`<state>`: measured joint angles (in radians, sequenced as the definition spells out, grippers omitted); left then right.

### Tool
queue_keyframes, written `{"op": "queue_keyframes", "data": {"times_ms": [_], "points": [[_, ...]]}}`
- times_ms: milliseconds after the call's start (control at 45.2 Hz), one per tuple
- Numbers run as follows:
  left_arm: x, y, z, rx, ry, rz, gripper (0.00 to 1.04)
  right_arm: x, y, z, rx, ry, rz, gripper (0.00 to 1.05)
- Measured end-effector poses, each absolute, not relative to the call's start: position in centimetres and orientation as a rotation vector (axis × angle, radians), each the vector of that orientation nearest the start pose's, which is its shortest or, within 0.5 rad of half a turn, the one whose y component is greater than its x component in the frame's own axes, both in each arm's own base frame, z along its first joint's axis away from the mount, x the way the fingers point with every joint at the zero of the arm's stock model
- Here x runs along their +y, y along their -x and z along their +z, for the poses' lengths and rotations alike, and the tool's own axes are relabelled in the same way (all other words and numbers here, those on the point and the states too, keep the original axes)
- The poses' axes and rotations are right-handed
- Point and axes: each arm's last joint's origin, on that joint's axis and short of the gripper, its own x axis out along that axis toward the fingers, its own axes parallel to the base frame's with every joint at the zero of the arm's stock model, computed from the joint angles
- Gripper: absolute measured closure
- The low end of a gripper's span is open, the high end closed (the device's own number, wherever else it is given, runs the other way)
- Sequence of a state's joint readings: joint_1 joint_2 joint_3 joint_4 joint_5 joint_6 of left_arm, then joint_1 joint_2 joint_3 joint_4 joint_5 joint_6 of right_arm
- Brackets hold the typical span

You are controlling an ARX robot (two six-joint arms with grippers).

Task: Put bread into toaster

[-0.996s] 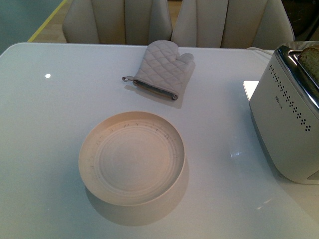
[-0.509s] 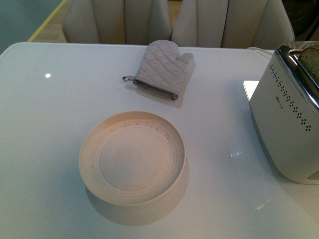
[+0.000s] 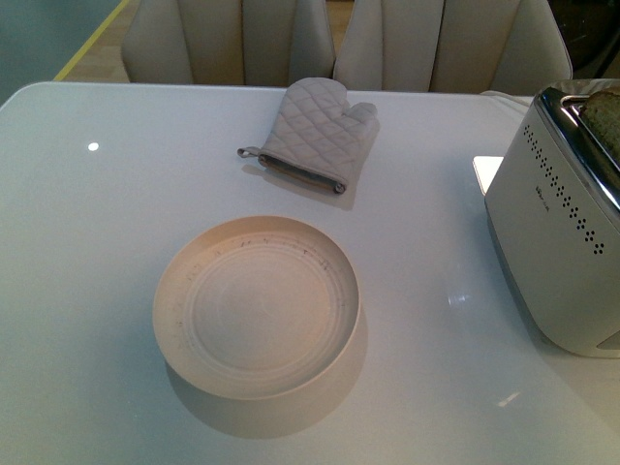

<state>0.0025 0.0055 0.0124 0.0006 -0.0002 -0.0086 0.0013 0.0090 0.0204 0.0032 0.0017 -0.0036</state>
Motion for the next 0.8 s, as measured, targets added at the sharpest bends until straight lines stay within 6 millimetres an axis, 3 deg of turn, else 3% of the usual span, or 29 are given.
{"op": "queue_keyframes", "data": {"times_ms": [111, 420, 575, 796], "points": [[0.02, -9.73, 16.74, -0.007, 0.009, 0.003, 0.07, 0.01, -9.69, 17.02, -0.017, 0.004, 0.0, 1.03], [0.02, -9.73, 16.74, -0.007, 0.009, 0.003, 0.07, 0.01, -9.68, 17.02, -0.017, 0.004, 0.0, 0.36], [0.02, -9.73, 16.74, -0.007, 0.009, 0.003, 0.07, 0.01, -9.68, 17.03, -0.017, 0.003, 0.0, 0.07], [0.02, -9.73, 16.74, -0.007, 0.009, 0.003, 0.07, 0.01, -9.68, 17.03, -0.017, 0.002, 0.0, 0.09]]}}
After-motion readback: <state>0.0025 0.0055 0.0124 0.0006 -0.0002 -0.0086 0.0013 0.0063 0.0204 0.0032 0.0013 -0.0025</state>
